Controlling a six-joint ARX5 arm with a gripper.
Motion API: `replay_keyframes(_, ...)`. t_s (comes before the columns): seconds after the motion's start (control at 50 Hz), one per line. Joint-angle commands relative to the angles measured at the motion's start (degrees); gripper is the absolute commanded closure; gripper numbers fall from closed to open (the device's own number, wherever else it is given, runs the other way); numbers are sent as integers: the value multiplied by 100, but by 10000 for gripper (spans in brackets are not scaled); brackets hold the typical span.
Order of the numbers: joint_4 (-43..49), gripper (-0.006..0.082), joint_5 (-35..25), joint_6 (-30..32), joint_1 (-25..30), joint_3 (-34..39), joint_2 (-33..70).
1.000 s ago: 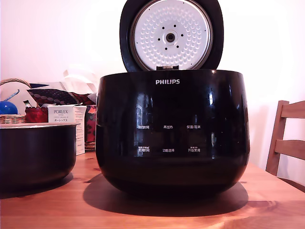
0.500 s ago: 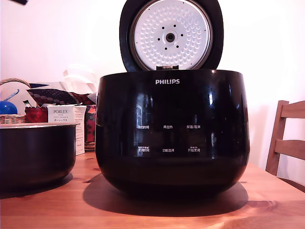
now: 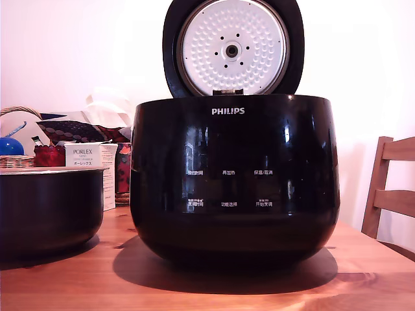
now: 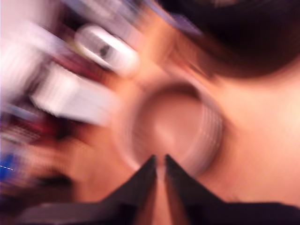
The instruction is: Pick up the metallic pot next to the rice cooker
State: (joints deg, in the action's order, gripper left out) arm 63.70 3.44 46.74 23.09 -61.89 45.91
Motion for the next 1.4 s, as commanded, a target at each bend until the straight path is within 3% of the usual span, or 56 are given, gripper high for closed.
replay_keyframes(0.0, 72, 412, -15, 24, -22, -7, 146)
replay_keyframes(0.08, 188, 324, 55, 33, -22, -7, 278)
replay_keyframes(0.26, 321, 258, 140, 404, -22, -7, 588)
replay_keyframes(0.32, 321, 257, 221, 404, -22, -7, 739)
replay_keyframes(0.4, 369, 258, 304, 883, -22, -7, 957)
replay_keyframes(0.58, 455, 260, 168, 953, -22, -22, 1495)
replay_keyframes(1.06, 190, 260, 107, 1827, -229, -457, 3060)
replay_keyframes(1.38, -42, 260, -146, 1939, -352, -457, 3429)
